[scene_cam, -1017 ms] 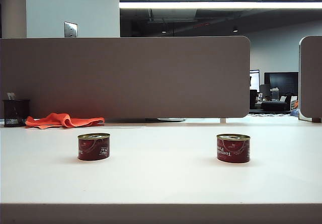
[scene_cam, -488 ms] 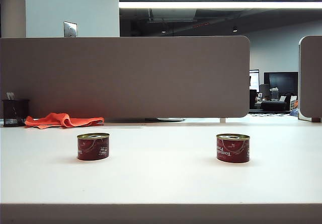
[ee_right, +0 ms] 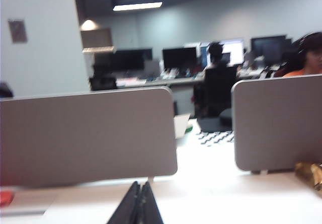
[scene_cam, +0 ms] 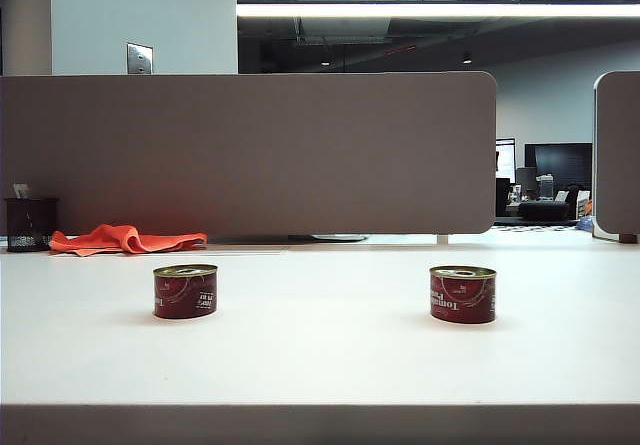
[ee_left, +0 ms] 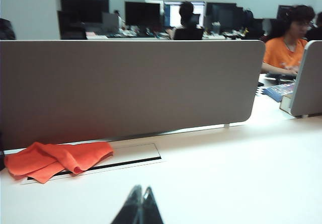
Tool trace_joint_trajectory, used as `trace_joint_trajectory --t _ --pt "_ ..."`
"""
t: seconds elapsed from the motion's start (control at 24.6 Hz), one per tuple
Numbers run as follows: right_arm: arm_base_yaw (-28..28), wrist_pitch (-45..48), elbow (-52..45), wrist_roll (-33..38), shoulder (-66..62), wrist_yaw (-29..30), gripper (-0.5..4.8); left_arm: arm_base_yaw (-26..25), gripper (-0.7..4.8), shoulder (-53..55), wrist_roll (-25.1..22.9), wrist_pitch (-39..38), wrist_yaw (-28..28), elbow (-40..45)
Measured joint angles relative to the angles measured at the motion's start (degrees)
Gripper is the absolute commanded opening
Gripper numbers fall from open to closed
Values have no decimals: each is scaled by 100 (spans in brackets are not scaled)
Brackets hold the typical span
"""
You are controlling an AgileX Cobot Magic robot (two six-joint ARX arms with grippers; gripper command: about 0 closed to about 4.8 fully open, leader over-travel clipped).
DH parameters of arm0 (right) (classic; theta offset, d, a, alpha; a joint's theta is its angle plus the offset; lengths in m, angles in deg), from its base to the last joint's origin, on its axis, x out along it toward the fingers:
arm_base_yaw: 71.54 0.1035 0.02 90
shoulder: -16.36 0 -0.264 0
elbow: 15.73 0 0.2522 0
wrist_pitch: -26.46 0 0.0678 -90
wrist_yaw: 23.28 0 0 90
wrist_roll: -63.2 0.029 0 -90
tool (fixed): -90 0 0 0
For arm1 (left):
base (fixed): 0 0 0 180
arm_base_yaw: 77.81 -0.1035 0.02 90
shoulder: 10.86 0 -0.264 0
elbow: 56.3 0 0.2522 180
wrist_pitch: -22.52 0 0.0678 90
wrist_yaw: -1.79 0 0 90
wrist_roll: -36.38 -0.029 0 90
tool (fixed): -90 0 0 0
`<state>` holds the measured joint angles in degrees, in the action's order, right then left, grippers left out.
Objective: Stack a can of tomatoes on the right onto the can of tomatoes on the left.
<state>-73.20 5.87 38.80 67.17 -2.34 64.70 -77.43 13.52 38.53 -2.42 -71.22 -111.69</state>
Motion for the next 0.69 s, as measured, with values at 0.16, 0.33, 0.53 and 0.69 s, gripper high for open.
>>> trace_joint_trajectory --t 0.16,0.33,0.53,0.69 --pt "70 -883 1200 -131 -1364 273 -2 398 -5 632 -98 -516 -208 -756" --pt "490 -1460 1814 -269 -2190 365 -2 848 -5 1021 -669 -1143 -503 -1257" --pt "1167 -2035 2417 -485 -3117 356 -2 1628 -5 1526 -883 -1722 -730 -1342" --pt "2079 -2380 2433 -1049 -3683 188 -2 2509 -5 1700 -1202 -2170 -817 -1362"
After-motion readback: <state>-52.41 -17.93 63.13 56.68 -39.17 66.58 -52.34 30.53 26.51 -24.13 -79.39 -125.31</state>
